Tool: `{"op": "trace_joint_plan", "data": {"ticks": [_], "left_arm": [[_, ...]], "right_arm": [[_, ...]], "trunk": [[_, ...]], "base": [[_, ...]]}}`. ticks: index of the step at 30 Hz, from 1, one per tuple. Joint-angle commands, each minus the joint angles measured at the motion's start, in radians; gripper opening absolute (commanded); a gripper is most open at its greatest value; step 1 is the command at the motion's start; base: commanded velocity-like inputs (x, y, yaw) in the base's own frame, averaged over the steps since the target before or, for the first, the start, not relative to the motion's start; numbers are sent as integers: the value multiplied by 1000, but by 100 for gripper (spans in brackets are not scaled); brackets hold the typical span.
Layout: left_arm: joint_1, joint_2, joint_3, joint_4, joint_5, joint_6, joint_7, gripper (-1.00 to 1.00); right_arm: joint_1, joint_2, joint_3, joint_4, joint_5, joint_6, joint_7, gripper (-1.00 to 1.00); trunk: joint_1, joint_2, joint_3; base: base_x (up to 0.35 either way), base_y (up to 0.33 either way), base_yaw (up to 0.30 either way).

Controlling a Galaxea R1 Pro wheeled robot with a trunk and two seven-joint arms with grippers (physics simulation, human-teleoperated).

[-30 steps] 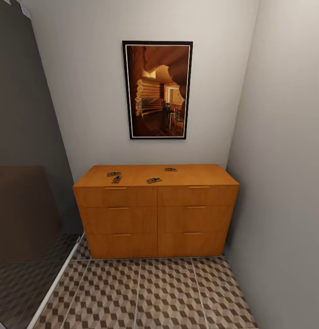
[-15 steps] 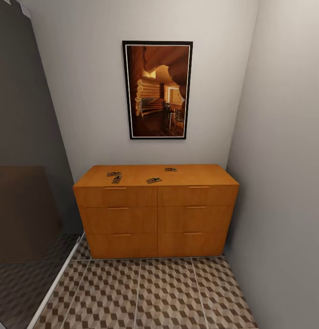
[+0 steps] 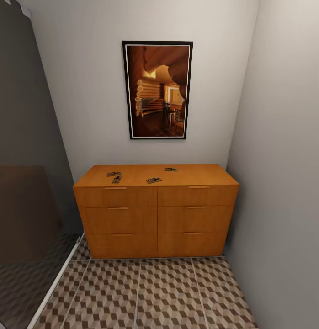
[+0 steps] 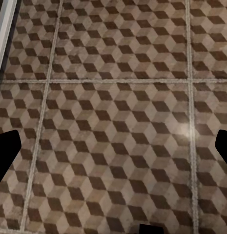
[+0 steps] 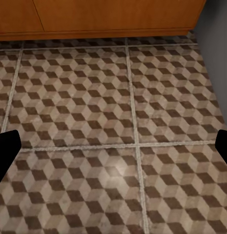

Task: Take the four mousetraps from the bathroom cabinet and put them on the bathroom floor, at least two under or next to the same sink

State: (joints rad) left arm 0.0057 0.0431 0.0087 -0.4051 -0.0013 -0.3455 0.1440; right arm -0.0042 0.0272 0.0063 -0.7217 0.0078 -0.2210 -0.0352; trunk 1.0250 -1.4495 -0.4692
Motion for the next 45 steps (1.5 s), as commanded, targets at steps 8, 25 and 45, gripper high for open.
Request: {"op": "trace_joint_plan", "data": {"ticks": [8, 25, 45], "left_arm": [[0, 0, 1, -1, 0, -1, 2, 100], [0, 0, 1, 0, 1, -1, 2, 100], [0, 0, 1, 0, 1, -1, 2, 100]], "right_arm": [[-1, -3, -4, -42, 3, 5, -32, 100], [-5, -11, -5, -457, 47, 301, -117, 100], [-121, -23, -6, -712, 49, 573, -118, 100]], "trunk": [[0, 0, -1], [0, 0, -1], [0, 0, -1]], "base": [[0, 0, 0], [0, 0, 0], [0, 0, 0]]}}
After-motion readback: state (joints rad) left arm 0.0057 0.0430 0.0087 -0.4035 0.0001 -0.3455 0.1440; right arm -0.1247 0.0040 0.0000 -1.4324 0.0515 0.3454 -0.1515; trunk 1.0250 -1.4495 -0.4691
